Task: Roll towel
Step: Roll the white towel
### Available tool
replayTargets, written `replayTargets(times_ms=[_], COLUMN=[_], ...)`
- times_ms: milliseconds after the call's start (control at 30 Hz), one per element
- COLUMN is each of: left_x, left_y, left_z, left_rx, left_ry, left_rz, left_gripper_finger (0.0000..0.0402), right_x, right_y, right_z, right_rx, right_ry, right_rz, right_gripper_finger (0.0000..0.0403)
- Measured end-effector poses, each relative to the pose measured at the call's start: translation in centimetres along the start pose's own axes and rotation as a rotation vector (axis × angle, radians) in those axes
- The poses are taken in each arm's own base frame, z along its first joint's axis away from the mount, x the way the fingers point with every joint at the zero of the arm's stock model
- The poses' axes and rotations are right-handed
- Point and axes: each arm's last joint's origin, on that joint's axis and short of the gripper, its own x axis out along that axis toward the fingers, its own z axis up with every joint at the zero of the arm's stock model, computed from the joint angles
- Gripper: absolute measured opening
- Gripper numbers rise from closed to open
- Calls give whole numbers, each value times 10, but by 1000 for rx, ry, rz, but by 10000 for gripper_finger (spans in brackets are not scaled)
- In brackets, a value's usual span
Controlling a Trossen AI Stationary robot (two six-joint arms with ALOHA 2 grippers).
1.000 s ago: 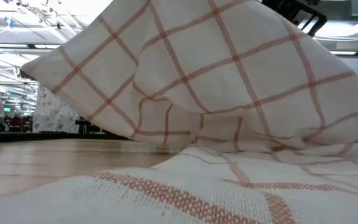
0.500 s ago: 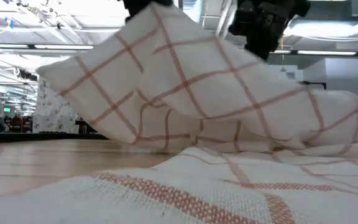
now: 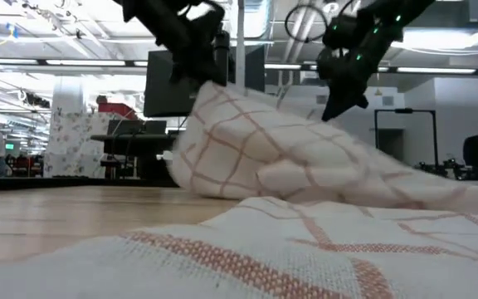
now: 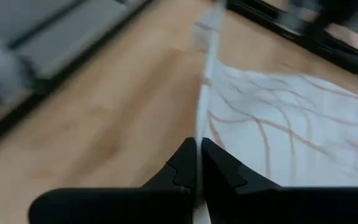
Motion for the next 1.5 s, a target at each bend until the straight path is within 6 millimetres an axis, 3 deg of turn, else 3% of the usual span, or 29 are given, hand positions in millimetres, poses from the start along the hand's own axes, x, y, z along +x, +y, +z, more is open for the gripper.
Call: replayTargets(times_ms=[100,200,367,500,600,733,833,1000,1133,1267,1500], left_x=[0,-4,-13,-30,-33,-20,-11,1,12,22,53], left_y=[16,26,32,21,1,-36,-58,-72,-81,-97,-147], left_z=[7,14,25,30,20,-18,-46,-66,-79,-89,-115], left_rx=[38,64,106,31,31,65,89,40,17,-16,-35], left_ry=[-53,-80,-81,-31,69,232,260,225,276,307,283], left_rz=[30,15,67,14,-130,-236,-255,-232,-229,-271,-407], left_gripper_finger=[5,31,101,137,140,132,129,128,128,128,127], right_x=[8,8,-20,-49,-58,-48,-29,8,37,54,70], right_y=[-7,-18,-34,-32,-7,31,59,92,100,97,82], right_z=[4,4,19,19,9,-21,-49,-90,-114,-114,-111], right_rx=[66,110,173,245,208,161,152,179,198,177,195], right_ry=[-12,43,29,24,54,127,175,178,197,167,179], right_rz=[-22,-80,-105,5,155,196,200,225,185,69,17], right_gripper_finger=[7,44,133,191,213,218,214,204,196,188,180])
